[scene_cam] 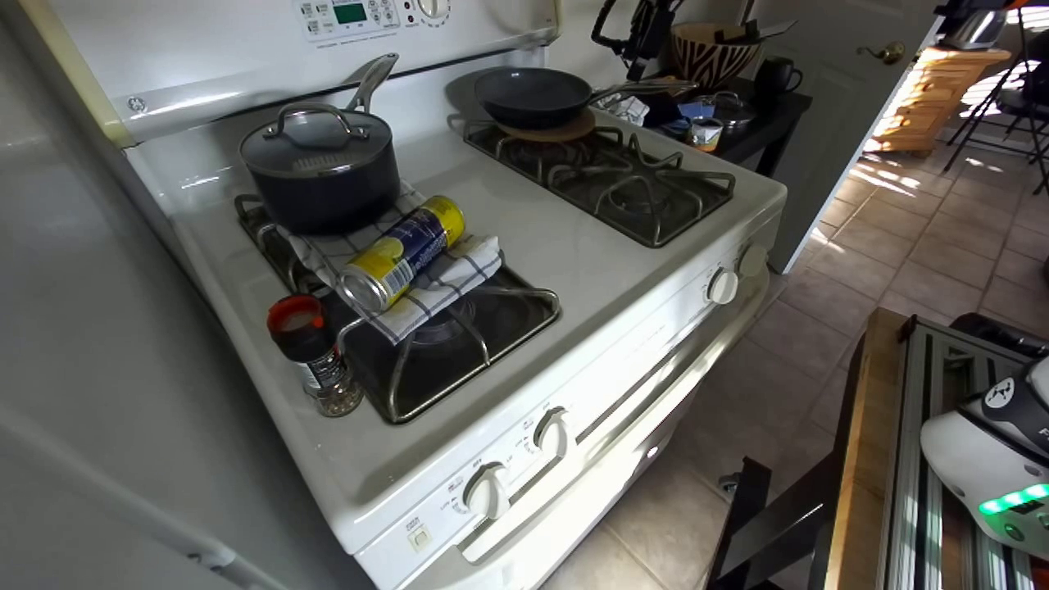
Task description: Move the pan from the left rear plate and place it in the middle of the stove
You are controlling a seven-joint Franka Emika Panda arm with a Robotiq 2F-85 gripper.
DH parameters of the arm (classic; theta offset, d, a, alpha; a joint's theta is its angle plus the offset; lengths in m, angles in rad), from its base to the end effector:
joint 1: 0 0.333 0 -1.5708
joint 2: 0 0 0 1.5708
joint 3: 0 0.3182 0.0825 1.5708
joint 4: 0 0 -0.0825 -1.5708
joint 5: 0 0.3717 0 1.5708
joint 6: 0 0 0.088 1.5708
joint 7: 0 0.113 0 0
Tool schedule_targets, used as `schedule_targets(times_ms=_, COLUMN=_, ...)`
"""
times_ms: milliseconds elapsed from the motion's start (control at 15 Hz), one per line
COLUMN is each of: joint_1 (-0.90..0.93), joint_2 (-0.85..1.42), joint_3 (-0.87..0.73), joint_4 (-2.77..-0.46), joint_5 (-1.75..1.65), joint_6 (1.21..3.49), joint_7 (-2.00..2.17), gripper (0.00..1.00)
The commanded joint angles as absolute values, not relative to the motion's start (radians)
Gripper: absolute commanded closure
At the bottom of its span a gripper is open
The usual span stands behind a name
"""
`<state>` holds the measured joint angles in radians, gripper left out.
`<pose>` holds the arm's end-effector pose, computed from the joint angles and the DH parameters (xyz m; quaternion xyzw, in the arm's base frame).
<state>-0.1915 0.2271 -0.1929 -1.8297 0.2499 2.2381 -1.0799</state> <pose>0.5864 -0.2202 0.4315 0.9524 0.2779 0.1250 0.0001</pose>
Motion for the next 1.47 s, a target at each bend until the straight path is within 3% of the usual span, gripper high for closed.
schedule_targets(times_ms=0, joint_1=-0.199, joint_2=0.243, joint_3=-0.177, joint_4=-1.830, joint_5=0.162, joint_6=2.234, joint_7=-0.943, gripper=0.00)
schedule_targets(times_ms=933, joint_1=-0.215, joint_2=0.327, joint_3=-0.105, joint_4=-1.784, joint_5=0.151, joint_6=2.244, joint_7=-0.808, gripper=0.01)
schedule_targets(times_ms=1133, joint_1=-0.226, joint_2=0.346, joint_3=-0.102, joint_4=-1.769, joint_5=0.155, joint_6=2.247, joint_7=-0.810, gripper=0.17)
schedule_targets(times_ms=1200, joint_1=-0.230, joint_2=0.352, joint_3=-0.101, joint_4=-1.764, joint_5=0.156, joint_6=2.248, joint_7=-0.811, gripper=0.28)
schedule_targets(times_ms=1267, joint_1=-0.232, joint_2=0.356, joint_3=-0.100, joint_4=-1.758, joint_5=0.156, joint_6=2.253, joint_7=-0.810, gripper=0.31)
schedule_targets(times_ms=1400, joint_1=-0.235, joint_2=0.362, joint_3=-0.098, joint_4=-1.752, joint_5=0.156, joint_6=2.271, joint_7=-0.810, gripper=0.51)
